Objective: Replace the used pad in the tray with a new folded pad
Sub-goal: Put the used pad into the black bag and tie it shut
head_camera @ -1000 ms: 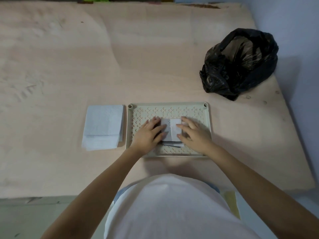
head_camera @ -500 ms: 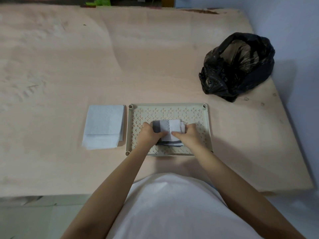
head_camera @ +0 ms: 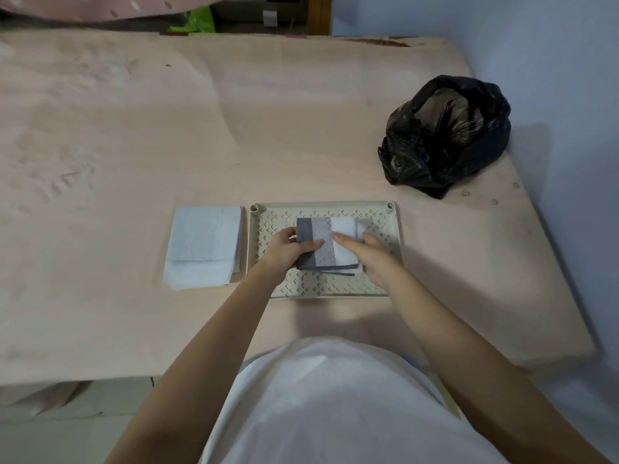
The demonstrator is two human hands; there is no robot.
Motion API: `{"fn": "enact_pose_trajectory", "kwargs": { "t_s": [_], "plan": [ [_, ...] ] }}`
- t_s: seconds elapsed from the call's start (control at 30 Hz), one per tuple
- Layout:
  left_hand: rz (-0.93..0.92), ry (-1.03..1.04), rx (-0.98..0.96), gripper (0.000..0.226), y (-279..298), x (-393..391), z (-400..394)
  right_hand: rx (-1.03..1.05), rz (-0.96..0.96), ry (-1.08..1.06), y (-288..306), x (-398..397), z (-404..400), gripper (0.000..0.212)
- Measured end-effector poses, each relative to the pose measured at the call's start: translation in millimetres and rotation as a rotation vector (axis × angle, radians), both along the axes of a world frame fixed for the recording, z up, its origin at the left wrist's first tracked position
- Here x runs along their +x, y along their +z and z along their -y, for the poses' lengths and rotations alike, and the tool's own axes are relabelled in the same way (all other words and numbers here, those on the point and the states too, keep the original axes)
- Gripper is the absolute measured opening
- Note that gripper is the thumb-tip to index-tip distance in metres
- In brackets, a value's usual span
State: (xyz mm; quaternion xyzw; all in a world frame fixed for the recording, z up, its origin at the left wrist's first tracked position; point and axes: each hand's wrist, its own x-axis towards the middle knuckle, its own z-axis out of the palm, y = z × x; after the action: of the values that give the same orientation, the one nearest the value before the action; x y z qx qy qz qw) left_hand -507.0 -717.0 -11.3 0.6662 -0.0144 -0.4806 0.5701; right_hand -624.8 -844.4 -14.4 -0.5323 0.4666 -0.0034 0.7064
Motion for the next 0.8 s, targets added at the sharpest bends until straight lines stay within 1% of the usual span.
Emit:
{"fn": "enact_pose_trajectory", "kwargs": {
  "t_s": [0.03,0.1,0.23,0.3,0.37,0.47,0.57,0.63,0.73,0.8],
  "plan": [
    [0.002,-0.007,-0.017,0.043,1.1,0.9,-0.3,0.065,0.037,-0.016,1.6,-1.0,0.9,0.038],
    [0.006,-0.010,-0.040,0.037,2.4,2.4,-1.3,0.100,0.080,-0.052,2.0,-3.8,3.4,0.032],
    [0.010,0.008,-0.065,0.041,4.6,2.7,1.7,0.023,0.095,-0.109,3.5,-10.8,5.0,0.029],
    [0.012,0.005,-0.066,0.041,5.3,-0.6,8.1,-0.059,0.086,-0.145,3.2,-15.2,4.7,0.021],
    [0.026,-0.046,-0.065,0.042,6.5,-6.8,17.8,-0.114,0.101,-0.215,4.4,-20.8,5.1,0.016],
    [0.008,-0.196,-0.106,0.045,11.2,-14.8,35.4,-0.169,0.108,-0.350,9.7,-32.9,9.7,0.018],
    [0.035,-0.292,-0.118,0.042,15.8,-20.3,55.4,-0.201,0.105,-0.434,19.1,-46.6,18.3,0.014],
    [0.075,-0.292,-0.119,0.039,18.7,-25.3,71.2,-0.204,0.108,-0.468,25.8,-54.6,25.5,0.018],
    [0.130,-0.332,-0.131,0.044,23.8,-35.0,93.5,-0.205,0.107,-0.504,33.9,-63.2,37.7,0.031],
    [0.153,-0.362,-0.138,0.046,26.0,-41.6,106.7,-0.236,0.068,-0.516,37.6,-69.4,46.0,0.037]
  ]
}}
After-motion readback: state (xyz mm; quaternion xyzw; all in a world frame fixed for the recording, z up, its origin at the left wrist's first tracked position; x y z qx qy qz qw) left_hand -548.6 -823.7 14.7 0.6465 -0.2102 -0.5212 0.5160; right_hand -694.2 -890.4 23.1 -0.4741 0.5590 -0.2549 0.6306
